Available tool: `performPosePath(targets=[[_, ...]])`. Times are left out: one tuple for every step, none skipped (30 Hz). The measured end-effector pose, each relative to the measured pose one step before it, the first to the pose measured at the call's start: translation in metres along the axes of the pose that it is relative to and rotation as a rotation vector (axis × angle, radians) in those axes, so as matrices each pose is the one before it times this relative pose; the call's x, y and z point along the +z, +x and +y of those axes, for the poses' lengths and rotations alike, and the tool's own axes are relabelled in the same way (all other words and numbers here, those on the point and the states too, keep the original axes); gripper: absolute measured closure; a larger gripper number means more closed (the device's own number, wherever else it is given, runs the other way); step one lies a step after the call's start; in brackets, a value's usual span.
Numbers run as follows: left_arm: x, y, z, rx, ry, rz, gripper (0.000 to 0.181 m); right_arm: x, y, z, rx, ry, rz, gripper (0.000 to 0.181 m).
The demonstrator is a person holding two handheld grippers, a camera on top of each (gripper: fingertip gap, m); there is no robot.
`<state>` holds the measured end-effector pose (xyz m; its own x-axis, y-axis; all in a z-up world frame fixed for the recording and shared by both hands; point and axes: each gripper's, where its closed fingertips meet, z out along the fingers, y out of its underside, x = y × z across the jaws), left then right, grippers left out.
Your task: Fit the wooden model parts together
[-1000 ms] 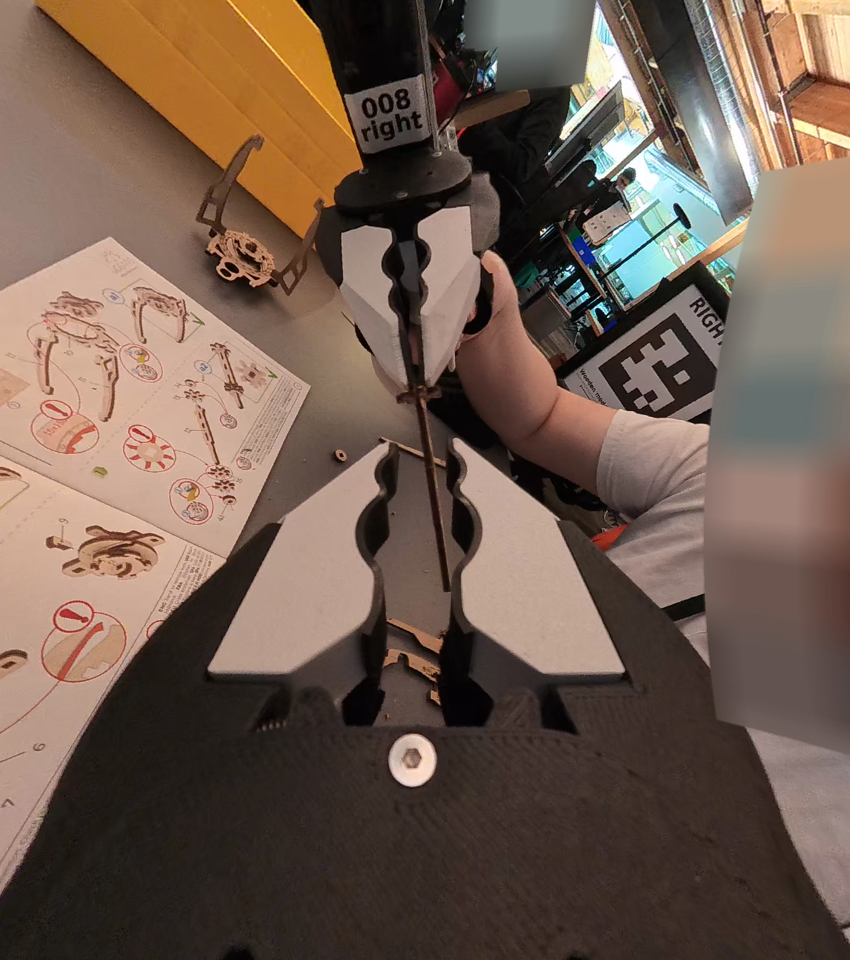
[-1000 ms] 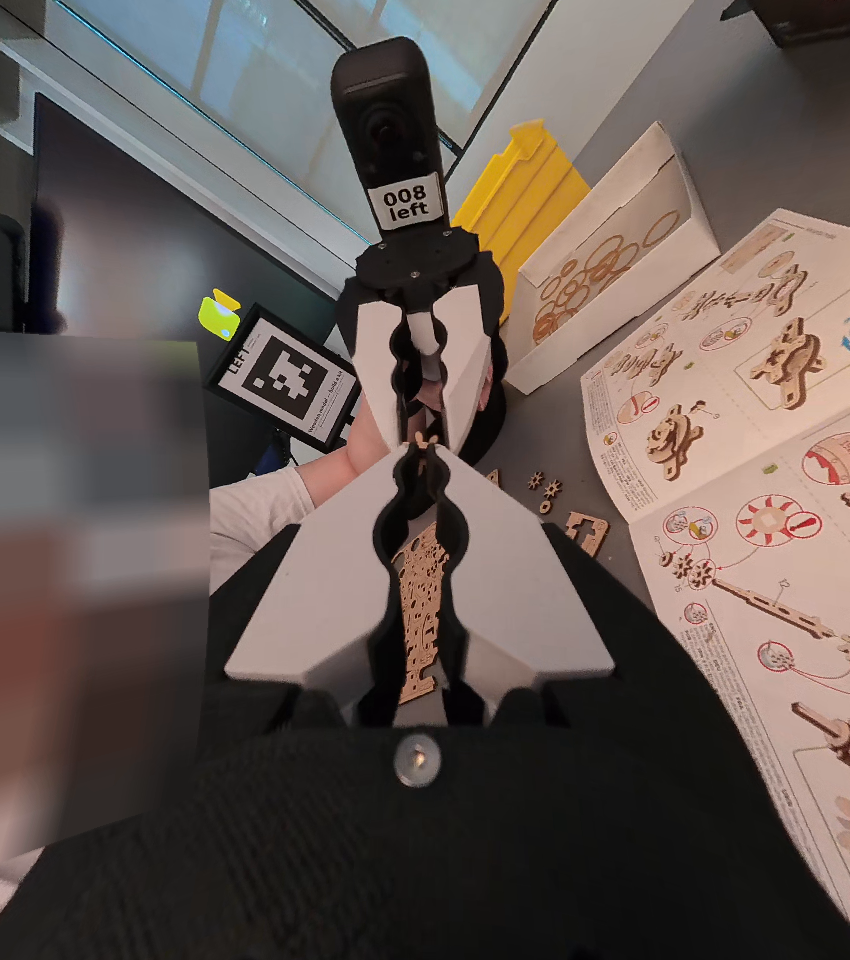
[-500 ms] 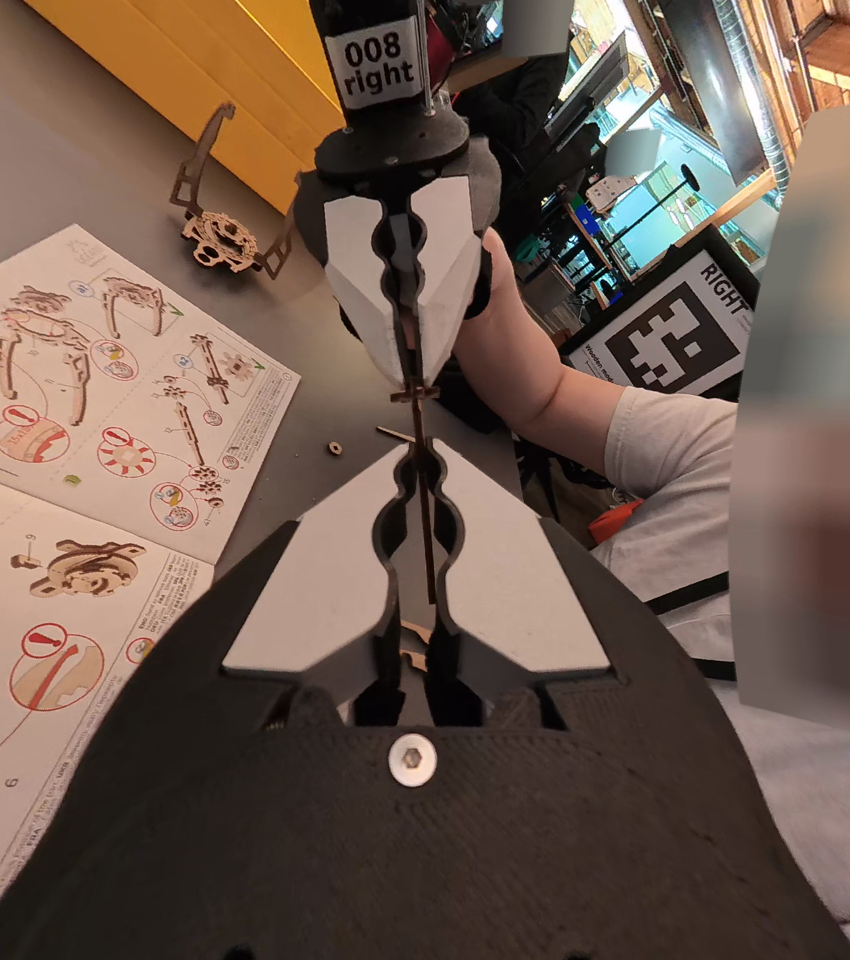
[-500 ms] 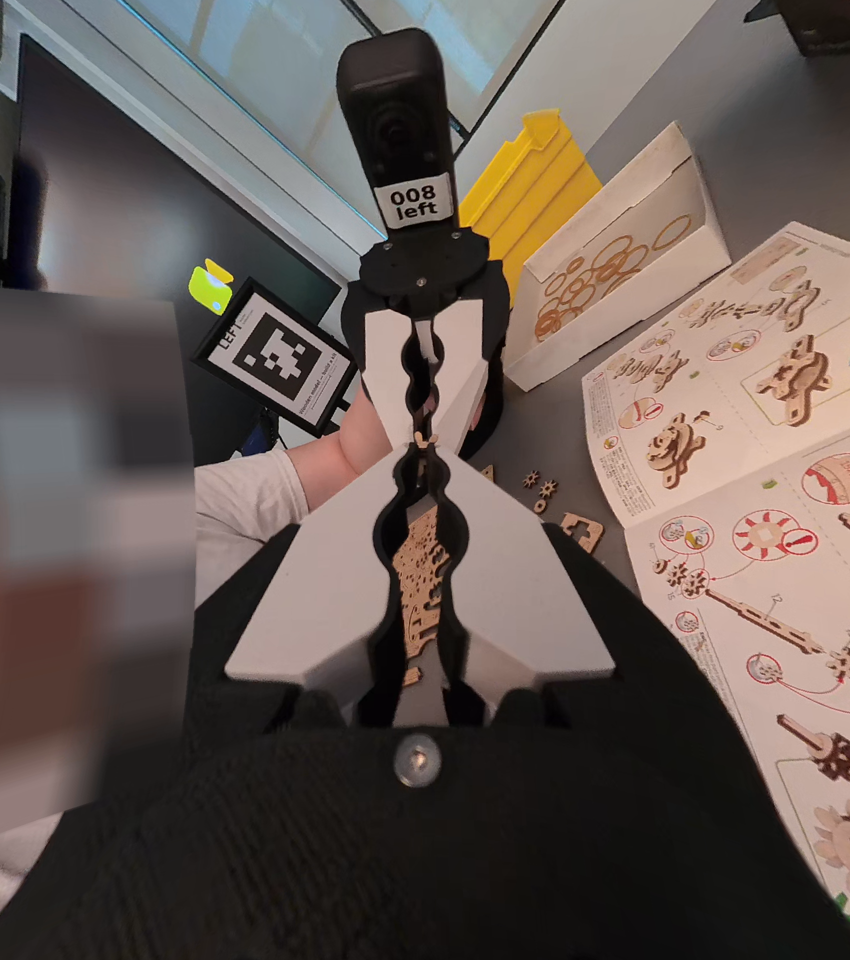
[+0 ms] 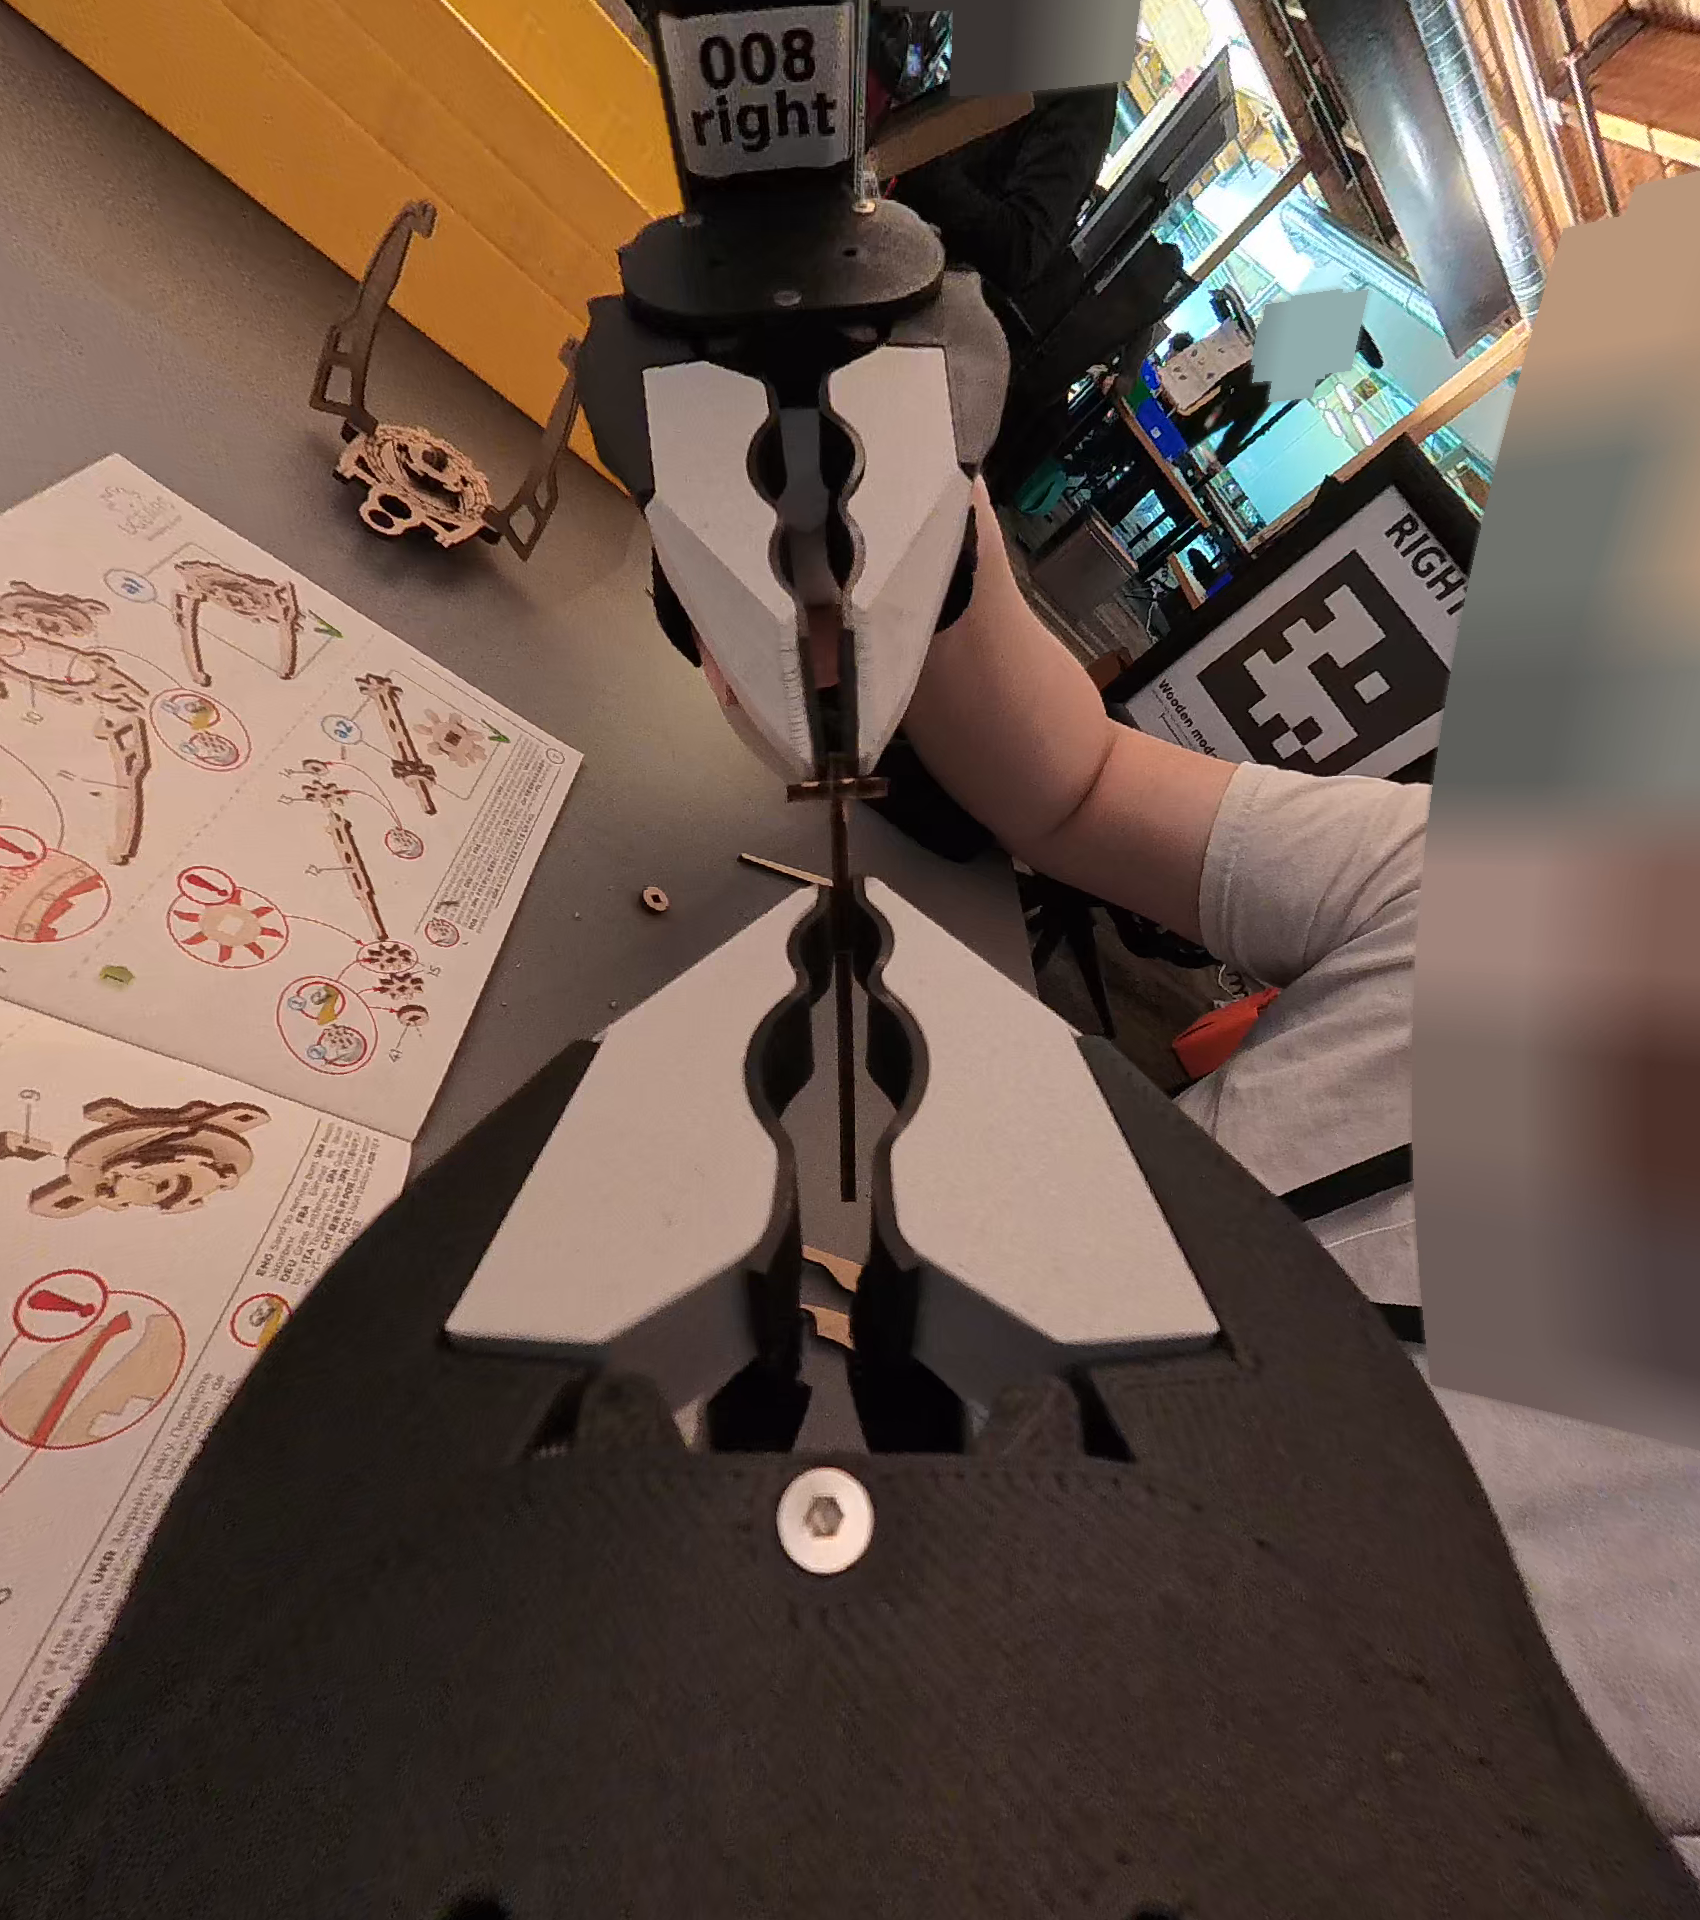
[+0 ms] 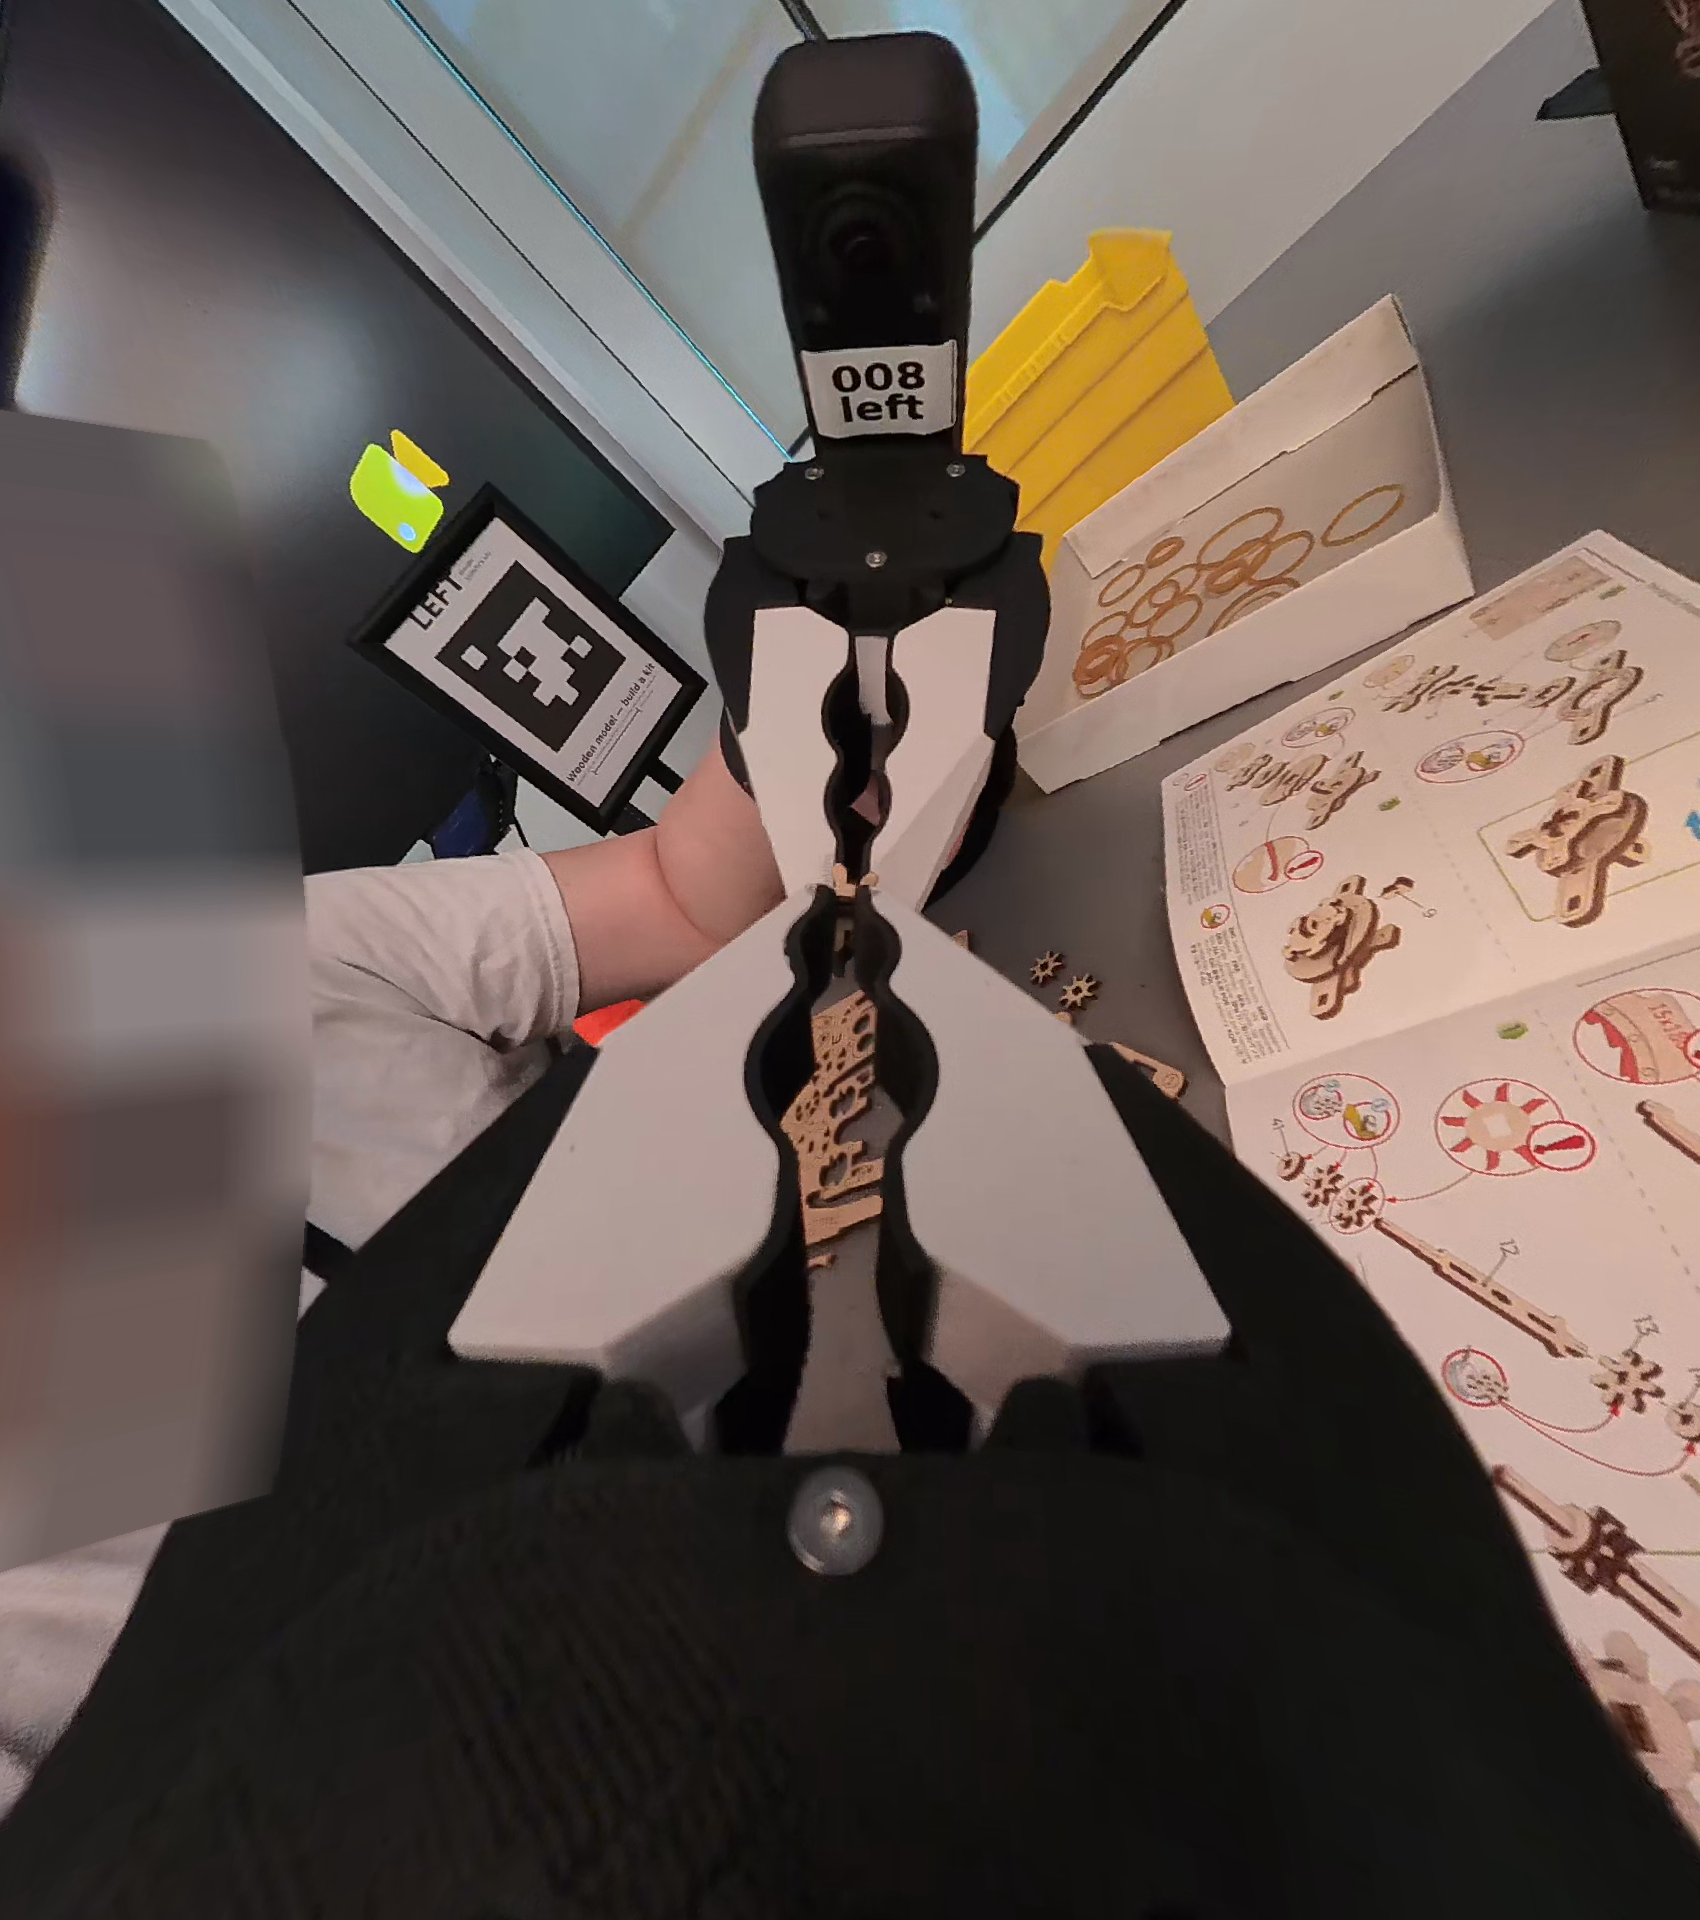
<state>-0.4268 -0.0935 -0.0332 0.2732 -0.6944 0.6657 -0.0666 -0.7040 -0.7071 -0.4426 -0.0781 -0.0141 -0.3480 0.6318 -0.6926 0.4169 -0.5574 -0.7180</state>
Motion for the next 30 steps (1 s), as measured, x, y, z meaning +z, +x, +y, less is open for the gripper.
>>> performPosePath(targets=[[0.00004,0.00044,-0.00047,-0.0006,0.0029,0.0016,0.181,0.0,0.00025,-0.00074,-0.0023,0.0035,0.0048,0.178],[-0.00001,0.00039,0.00001,0.0,-0.0006,0.0011,0.181,-0.00006,0.00007,-0.00083,-0.0007,0.0051,0.0,0.176],[0.00011,0.00007,0.00054,0.0018,-0.0041,-0.0015,0.181,-0.00023,0.00026,-0.00069,0.0006,0.0037,-0.0005,0.176],[0.00012,-0.00012,0.00007,0.0028,-0.0007,-0.0029,0.181,-0.00026,0.00022,-0.00022,-0.0009,0.0016,-0.0012,0.176],[0.00008,0.00026,-0.00007,0.0012,-0.0001,-0.0003,0.181,0.00023,-0.00023,0.00075,0.0007,-0.0045,-0.0031,0.176],[0.00014,0.00017,0.00019,0.0001,-0.0015,-0.0003,0.181,0.00045,-0.00025,0.00072,0.0018,-0.0051,-0.0013,0.176],[0.00015,0.0,0.0006,0.0003,-0.0035,-0.0007,0.181,0.0005,0.00004,0.00047,-0.002,-0.0028,0.0024,0.176],[0.00018,-0.00001,0.00047,0.001,-0.0037,-0.0015,0.181,0.00035,-0.00012,0.00062,-0.005,-0.0049,0.0029,0.176],[0.00023,-0.0006,0.00062,0.0001,-0.0037,-0.0053,0.181,0.00005,0.00062,0.00075,-0.0046,-0.0064,0.0077,0.176],[0.00045,-0.00049,0.00095,0.002,-0.0069,-0.005,0.181,0.0002,0.00054,0.00093,-0.0091,-0.008,0.0102,0.176],[0.00051,-0.00007,0.00119,0.0049,-0.0078,-0.003,0.181,0.0005,-0.00015,0.00093,-0.0152,-0.0096,0.0095,0.176],[0.00053,-0.00034,0.00074,0.0032,-0.0061,-0.0051,0.181,0.00051,-0.00024,0.00055,-0.0187,-0.0076,0.0122,0.176],[0.00046,-0.00047,0.00068,0.0031,-0.0046,-0.0057,0.181,0.00041,0.00017,0.00055,-0.0186,-0.0073,0.015,0.177],[0.00037,-0.00002,0.00033,0.0011,-0.0017,-0.0007,0.181,0.00018,-0.0002,0.00047,-0.0155,-0.0074,0.011,0.178],[0.00026,0.00056,-0.00026,-0.002,0.0018,0.0038,0.181,0.00012,-0.00052,-0.00026,-0.0144,-0.0018,0.0071,0.178],[-0.00001,0.0007,-0.00025,0.0004,0.0018,0.0044,0.181,-0.00016,-0.0007,-0.00037,-0.0088,-0.0004,0.003,0.178],[-0.00031,0.00043,-0.00027,0.0017,0.0011,0.0027,0.181,-0.00018,-0.00033,-0.00006,-0.0015,-0.0025,0.0026,0.177],[-0.00056,0.00096,-0.00091,0.0005,0.0051,0.0059,0.181,-0.00067,0.00073,-0.00023,-0.0005,-0.0035,0.0082,0.175],[-0.00131,0.00141,-0.00214,-0.0035,0.0121,0.0082,0.181,-0.00179,0.00086,-0.00082,-0.0063,-0.0045,0.0116,0.168],[-0.00213,0.00092,-0.00264,-0.0046,0.0147,0.0056,0.181,-0.00322,-0.00117,-0.00089,-0.0168,-0.0072,0.0041,0.165],[-0.00265,0.00034,-0.00229,-0.0011,0.0109,0.0015,0.181,-0.00475,-0.00234,-0.00073,-0.0267,-0.0117,0.0034,0.165],[-0.00276,0.00003,-0.00214,0.0029,0.0089,-0.0035,0.181,-0.00576,-0.00263,-0.00087,-0.0395,-0.015,0.0095,0.166],[-0.00285,0.00003,-0.00258,0.0043,0.0108,-0.0054,0.181,-0.00604,-0.00187,0.00038,-0.0515,-0.0223,0.0186,0.167],[-0.00256,0.00153,-0.00289,0.0048,0.0119,0.0006,0.181,-0.00504,0.00023,0.00437,-0.0631,-0.0454,0.0338,0.168],[-0.00207,0.00214,-0.00276,0.0054,0.0099,0.0024,0.181,-0.0031,0.00275,0.01024,-0.0765,-0.0783,0.0504,0.168],[-0.0017,0.00186,-0.00206,0.0076,0.0066,0.0003,0.181,-0.00075,0.00156,0.01586,-0.0904,-0.1066,0.0414,0.169],[-0.00134,0.00133,-0.00166,0.0092,0.0039,-0.0022,0.181,0.00209,-0.00324,0.01898,-0.1007,-0.116,0.0124,0.168],[-0.00096,0.00102,-0.00145,0.009,0.0038,-0.0026,0.181,0.00453,-0.00543,0.02068,-0.0958,-0.1165,-0.0019,0.168],[-0.00076,0.00071,-0.00104,0.0083,0.003,-0.0016,0.181,0.00619,-0.00216,0.01875,-0.0719,-0.1086,0.0129,0.168],[-0.00036,0.00071,-0.00065,0.0071,0.0018,-0.0007,0.181,0.00678,0.00015,0.01503,-0.0436,-0.0918,0.0178,0.168]])
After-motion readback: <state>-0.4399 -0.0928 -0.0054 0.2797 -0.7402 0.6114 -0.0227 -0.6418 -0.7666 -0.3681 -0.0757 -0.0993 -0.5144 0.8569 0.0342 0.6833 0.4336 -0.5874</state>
